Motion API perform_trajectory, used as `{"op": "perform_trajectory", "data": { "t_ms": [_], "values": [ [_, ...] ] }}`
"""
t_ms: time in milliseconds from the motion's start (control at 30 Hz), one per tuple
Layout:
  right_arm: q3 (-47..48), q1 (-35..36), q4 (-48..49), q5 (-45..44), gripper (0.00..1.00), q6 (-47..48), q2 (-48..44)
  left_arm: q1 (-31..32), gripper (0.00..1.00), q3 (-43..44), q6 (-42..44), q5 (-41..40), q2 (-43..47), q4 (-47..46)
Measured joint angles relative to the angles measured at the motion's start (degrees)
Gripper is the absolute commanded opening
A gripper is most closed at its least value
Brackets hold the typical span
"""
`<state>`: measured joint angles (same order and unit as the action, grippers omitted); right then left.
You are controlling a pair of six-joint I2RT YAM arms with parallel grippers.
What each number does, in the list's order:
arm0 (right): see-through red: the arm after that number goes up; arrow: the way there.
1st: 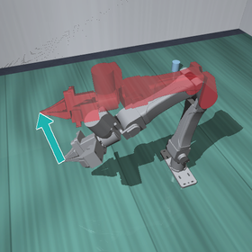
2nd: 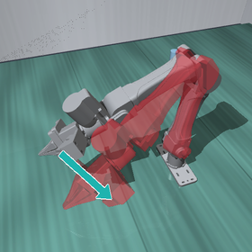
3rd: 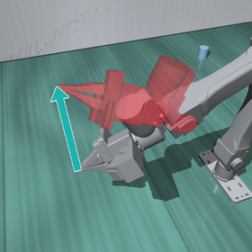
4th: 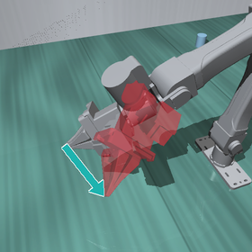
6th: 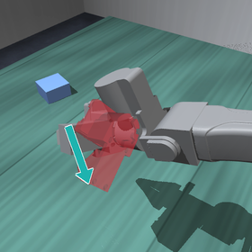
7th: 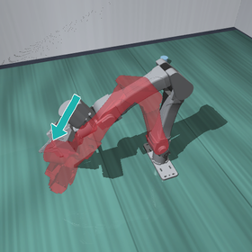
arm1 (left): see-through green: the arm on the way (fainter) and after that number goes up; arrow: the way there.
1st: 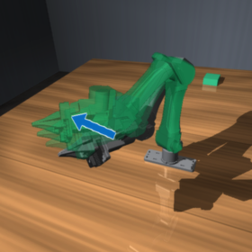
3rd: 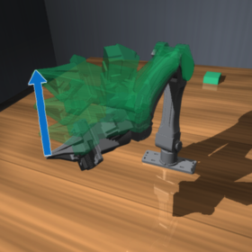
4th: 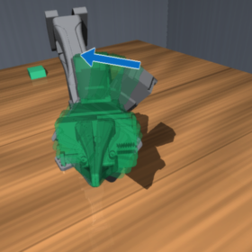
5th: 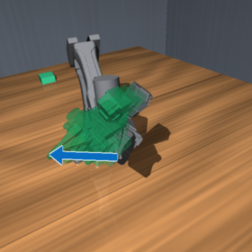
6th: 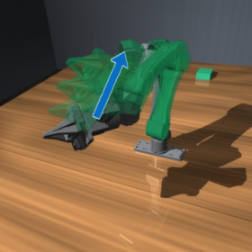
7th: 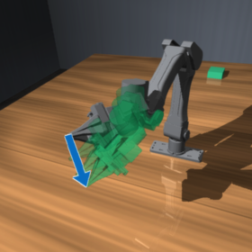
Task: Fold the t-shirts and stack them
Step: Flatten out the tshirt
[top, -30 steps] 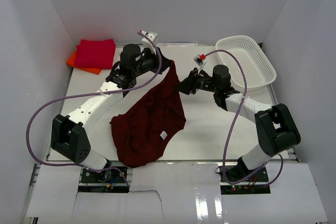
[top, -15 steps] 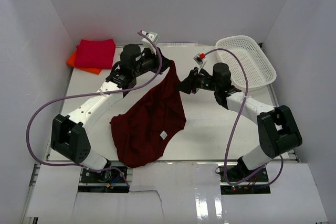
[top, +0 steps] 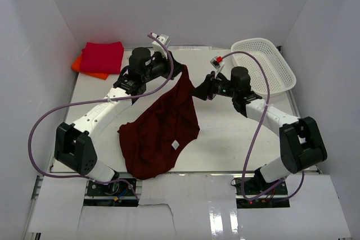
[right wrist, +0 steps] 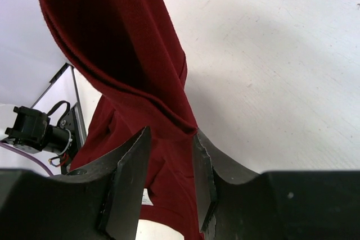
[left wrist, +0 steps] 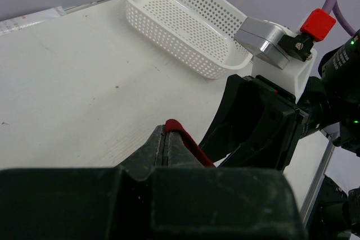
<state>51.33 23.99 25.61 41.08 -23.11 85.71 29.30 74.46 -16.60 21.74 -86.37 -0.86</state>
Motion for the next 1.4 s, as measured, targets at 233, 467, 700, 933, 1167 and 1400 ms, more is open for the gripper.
{"op": "perform_trajectory", "data": {
  "t_ms": [233,467,700,933,1167,1400],
  "values": [
    [0.0,-0.7,-0.2,0.0,0.43,0.2,-0.7,0.0,0.00,-0.2,0.0,0.2,0.0,0.0],
    [0.0,-1.0,0.3,0.7,0.22,-0.7,-0.9,0.0,0.00,-0.2,0.0,0.3,0.0,0.0],
    [0.1,-1.0,1.7,1.9,0.08,-2.0,-0.9,0.0,0.00,-0.2,0.0,0.3,0.0,0.0],
    [0.1,-1.0,3.1,2.8,0.08,-2.7,-0.9,0.0,0.00,-0.2,0.0,0.2,0.0,0.4],
    [3.1,-1.1,-7.0,0.7,0.08,0.1,-2.7,0.0,0.33,-0.2,0.3,-1.0,-0.2,1.9],
    [7.1,-4.7,-18.5,-3.6,0.08,4.0,-7.1,-0.1,0.98,-1.1,0.0,-4.8,-0.1,2.6]
  ]
}}
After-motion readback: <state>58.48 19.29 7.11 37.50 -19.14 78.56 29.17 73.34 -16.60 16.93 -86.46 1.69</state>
